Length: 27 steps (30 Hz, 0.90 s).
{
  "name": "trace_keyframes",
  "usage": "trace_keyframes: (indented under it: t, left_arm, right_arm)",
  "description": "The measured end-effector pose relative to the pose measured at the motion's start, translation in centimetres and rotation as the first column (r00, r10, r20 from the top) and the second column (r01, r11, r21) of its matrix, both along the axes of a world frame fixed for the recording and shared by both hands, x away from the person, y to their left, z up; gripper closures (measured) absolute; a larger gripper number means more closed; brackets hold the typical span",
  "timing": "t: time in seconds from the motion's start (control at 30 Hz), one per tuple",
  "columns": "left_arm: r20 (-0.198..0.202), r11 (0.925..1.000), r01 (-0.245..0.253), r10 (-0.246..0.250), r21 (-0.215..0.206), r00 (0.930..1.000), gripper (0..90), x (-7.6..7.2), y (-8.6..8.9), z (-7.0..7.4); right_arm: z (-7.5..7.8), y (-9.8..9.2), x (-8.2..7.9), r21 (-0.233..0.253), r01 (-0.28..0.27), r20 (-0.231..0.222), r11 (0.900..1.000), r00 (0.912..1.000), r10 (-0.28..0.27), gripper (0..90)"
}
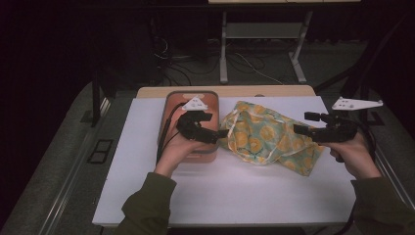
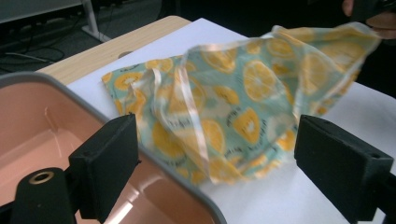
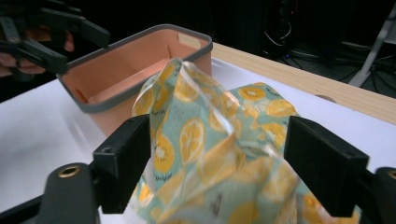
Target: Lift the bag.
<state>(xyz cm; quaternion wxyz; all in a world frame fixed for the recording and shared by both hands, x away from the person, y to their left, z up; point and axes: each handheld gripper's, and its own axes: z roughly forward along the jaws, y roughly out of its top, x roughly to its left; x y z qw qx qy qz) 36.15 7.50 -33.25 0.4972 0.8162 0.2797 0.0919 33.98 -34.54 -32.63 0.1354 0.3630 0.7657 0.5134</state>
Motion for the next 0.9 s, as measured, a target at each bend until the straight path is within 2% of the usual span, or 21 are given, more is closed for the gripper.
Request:
trace_keyframes:
  t: [0.13, 0.4, 0.6, 0.7, 0.8, 0.9]
  left_arm:
    - [0.010, 1.0000, 0.001, -0.001, 0.001, 1.0000, 11.2, -1.8, 1.6, -0.3]
    - [0.044, 0.9995, -0.015, 0.016, -0.026, 0.9989, 5.0, -5.1, 4.8, -1.2]
    - [0.058, 0.9992, -0.038, 0.037, 0.014, 0.9976, 0.7, -7.4, 6.6, -2.8]
    - [0.074, 0.9994, -0.031, 0.030, 0.012, 0.9968, 0.2, -8.6, 7.3, -3.5]
    - [0.073, 0.9992, -0.029, 0.026, 0.028, 0.9970, 0.0, -9.4, 7.8, -4.4]
    - [0.054, 0.9988, -0.033, 0.031, 0.037, 0.9980, 0.0, -9.9, 8.3, -5.5]
  right_arm:
    - [-0.9, -0.8, -1.4, 0.001, -0.023, -0.008, 1.000, 0.9997, 0.023, 18.3]
    - [-2.3, -1.7, -4.1, -0.014, -0.034, 0.023, 0.999, 0.9992, 0.034, 11.9]
    - [-4.6, -2.1, -5.5, -0.044, -0.021, -0.001, 0.999, 0.9998, 0.021, 11.9]
    - [-5.9, -2.0, -6.0, -0.059, -0.018, -0.017, 0.998, 0.9997, 0.017, 11.9]
    - [-7.2, -1.9, -6.3, -0.088, -0.008, -0.024, 0.996, 0.9997, 0.005, 11.9]
    - [-8.3, -1.8, -6.5, -0.092, -0.003, -0.043, 0.996, 0.9991, -0.001, 11.9]
